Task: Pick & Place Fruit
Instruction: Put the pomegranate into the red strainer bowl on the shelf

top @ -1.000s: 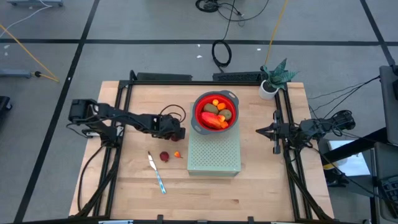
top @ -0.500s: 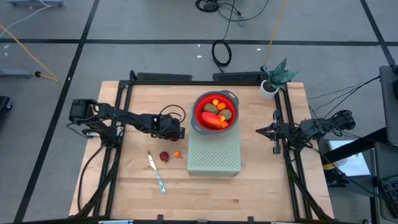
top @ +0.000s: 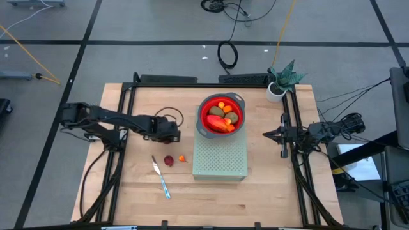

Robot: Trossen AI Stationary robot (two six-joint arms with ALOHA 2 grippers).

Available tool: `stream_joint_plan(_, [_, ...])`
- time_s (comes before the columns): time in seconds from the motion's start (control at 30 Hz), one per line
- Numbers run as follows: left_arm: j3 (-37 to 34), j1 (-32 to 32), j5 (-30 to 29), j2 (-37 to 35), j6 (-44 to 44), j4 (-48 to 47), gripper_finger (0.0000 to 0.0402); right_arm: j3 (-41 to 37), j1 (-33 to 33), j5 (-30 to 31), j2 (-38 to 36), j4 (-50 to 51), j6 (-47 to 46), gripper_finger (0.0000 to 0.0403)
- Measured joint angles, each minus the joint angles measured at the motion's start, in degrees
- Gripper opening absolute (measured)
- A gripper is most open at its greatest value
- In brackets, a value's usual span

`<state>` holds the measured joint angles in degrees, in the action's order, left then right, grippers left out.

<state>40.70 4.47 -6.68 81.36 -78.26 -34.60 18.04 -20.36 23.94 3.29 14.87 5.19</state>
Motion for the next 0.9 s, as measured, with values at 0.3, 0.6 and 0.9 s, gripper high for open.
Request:
stream_joint_plan(0.3, [0.14,-0.13,-10.35,-15.64,-3.32,-7.10,0.0196,0.00,0.00,0.00,0.00,0.00,-0.02,0.0000])
stream_joint_plan(0.6, [0.18,-2.85,-20.61,-28.51,0.27,-1.23,0.0199,0.00,0.02,-0.02,-0.02,0.00,-0.02,0.0000])
stream_joint_plan(0.9, [0.23,-6.43,-23.41,-33.43,17.83,19.70,0.0200,0.00,0.00,-0.02,-0.02,0.02,-0.02,0.0000])
